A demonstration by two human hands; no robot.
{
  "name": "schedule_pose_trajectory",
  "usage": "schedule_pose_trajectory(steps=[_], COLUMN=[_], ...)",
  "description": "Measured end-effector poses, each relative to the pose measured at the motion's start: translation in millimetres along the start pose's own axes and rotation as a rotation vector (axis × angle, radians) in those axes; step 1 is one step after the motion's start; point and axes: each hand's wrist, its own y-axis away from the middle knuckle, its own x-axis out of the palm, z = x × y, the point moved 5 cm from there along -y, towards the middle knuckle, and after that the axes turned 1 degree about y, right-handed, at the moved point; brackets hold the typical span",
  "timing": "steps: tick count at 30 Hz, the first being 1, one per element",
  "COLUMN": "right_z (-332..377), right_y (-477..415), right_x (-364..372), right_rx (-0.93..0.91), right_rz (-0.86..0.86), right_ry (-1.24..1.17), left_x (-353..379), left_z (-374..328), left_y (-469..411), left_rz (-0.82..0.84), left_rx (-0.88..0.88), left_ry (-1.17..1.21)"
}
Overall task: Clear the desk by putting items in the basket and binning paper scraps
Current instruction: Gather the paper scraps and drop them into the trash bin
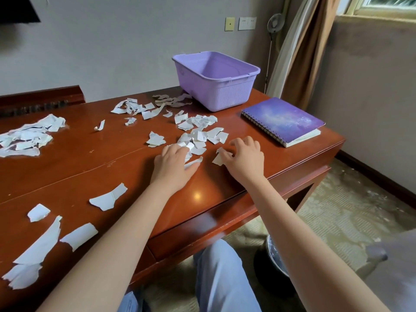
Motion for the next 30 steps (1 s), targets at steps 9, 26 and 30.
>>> schedule_pose_trajectory(steps=[9, 26, 30], right_z=[14.6, -13.1, -19.0], right_y=[-15.8, -18.6, -19.2], right_x=[16.1, -9.1, -10.3], right_rx=[-0.165, 0.019, -0.04], right_rz=[0.085, 0.173, 0.394], right_ry=[0.173, -0.461, -0.256], left_x=[1.9, 4.5, -0.6], left_z=[4.9, 6.1, 3.2], left_y=[-16.1, -16.8, -14.1], left_rz=[-0.012, -0.001, -0.013], left_rx=[-0.02, -0.01, -0.01], left_ry=[0.049, 0.1, 0.118])
